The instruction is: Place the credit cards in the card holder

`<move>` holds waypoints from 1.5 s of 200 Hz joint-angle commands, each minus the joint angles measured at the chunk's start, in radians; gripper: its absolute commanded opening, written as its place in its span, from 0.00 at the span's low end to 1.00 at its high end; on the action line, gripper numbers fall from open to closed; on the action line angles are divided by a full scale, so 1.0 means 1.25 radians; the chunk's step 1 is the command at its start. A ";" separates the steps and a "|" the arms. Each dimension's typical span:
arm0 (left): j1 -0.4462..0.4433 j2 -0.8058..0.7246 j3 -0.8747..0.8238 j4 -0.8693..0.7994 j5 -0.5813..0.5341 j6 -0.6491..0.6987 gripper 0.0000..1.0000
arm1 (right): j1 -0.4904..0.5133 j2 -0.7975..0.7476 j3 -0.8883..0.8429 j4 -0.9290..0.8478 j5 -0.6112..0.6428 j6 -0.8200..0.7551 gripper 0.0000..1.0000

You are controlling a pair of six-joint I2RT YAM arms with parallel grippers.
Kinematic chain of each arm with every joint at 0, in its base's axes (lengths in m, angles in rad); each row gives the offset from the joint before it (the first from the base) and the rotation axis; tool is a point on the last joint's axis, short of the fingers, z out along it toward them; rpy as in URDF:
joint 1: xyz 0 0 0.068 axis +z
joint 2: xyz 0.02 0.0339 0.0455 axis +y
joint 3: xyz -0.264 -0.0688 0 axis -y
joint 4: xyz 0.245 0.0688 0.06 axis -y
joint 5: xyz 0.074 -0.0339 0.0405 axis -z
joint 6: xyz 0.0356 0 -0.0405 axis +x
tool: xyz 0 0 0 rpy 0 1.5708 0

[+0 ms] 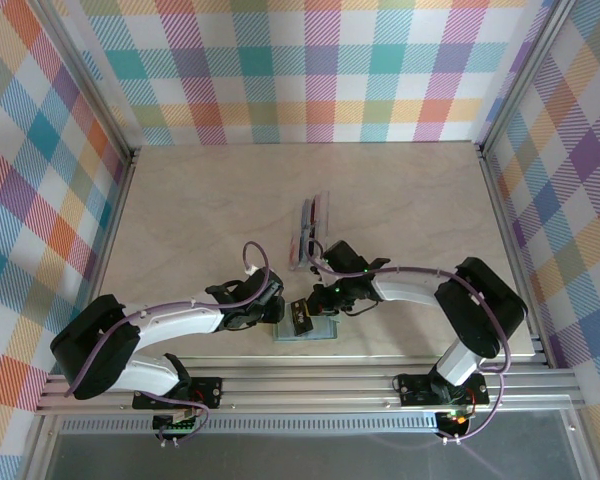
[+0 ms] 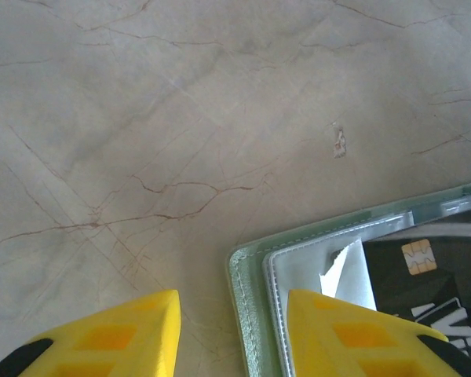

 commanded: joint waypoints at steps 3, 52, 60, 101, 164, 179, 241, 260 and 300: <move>-0.011 -0.038 -0.009 -0.012 0.005 -0.013 0.40 | 0.010 0.013 0.004 -0.026 0.053 0.004 0.00; -0.010 -0.089 -0.033 -0.014 0.030 -0.024 0.30 | 0.020 0.017 -0.006 -0.018 0.089 0.009 0.00; -0.010 -0.090 -0.038 -0.011 0.035 -0.025 0.28 | 0.023 0.017 -0.004 -0.017 0.091 0.011 0.00; -0.010 -0.082 -0.071 0.024 0.061 -0.034 0.19 | 0.035 0.014 0.000 -0.020 0.108 0.014 0.00; -0.011 -0.059 -0.109 0.080 0.089 -0.047 0.17 | 0.060 0.010 0.002 -0.001 0.108 0.035 0.00; -0.011 -0.052 -0.115 0.093 0.094 -0.051 0.17 | 0.065 0.011 0.005 0.006 0.101 0.040 0.00; -0.024 -0.050 -0.125 0.112 0.089 -0.068 0.16 | 0.086 0.023 0.021 0.050 0.085 0.074 0.00; -0.028 -0.054 -0.128 0.112 0.084 -0.073 0.15 | 0.092 0.024 0.021 0.070 0.094 0.094 0.00; -0.032 -0.079 -0.144 0.108 0.074 -0.084 0.15 | 0.097 0.033 0.014 0.097 0.118 0.134 0.00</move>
